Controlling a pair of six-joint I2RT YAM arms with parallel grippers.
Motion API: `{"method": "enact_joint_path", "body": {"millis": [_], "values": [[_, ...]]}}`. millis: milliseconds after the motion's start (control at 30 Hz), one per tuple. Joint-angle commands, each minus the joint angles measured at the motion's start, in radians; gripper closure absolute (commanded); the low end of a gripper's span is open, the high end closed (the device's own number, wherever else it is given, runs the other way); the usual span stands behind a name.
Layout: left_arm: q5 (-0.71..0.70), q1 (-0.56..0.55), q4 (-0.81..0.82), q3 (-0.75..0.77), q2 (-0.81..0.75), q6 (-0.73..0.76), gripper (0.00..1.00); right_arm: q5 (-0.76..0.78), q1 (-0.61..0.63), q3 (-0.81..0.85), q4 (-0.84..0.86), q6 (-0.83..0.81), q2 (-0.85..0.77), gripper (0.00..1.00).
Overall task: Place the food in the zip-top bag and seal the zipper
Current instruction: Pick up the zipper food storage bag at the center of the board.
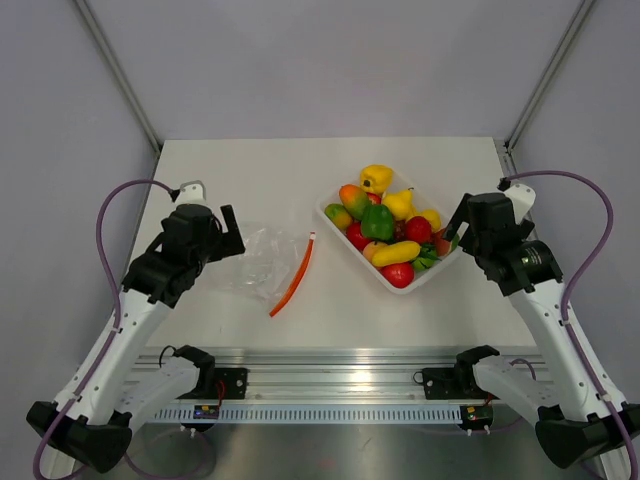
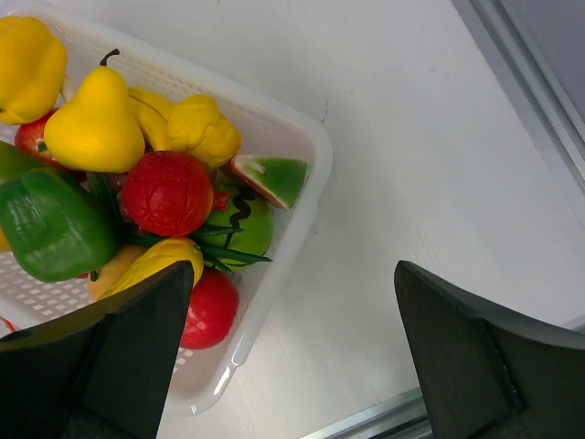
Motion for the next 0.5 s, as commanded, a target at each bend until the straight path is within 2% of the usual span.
{"method": "enact_joint_path", "body": {"millis": [0,300,467], "values": [[0.057,0.002,0.050,0.021,-0.023,0.044,0.01,0.000,0.004,0.004,0.027,0.000,0.001,0.01],[0.120,0.000,0.035,0.022,-0.005,0.070,0.01,-0.049,0.006,-0.018,0.057,-0.023,-0.043,0.00],[0.108,-0.072,0.019,0.019,0.038,0.058,0.01,-0.103,0.004,-0.031,0.083,-0.040,-0.068,0.01]]}}
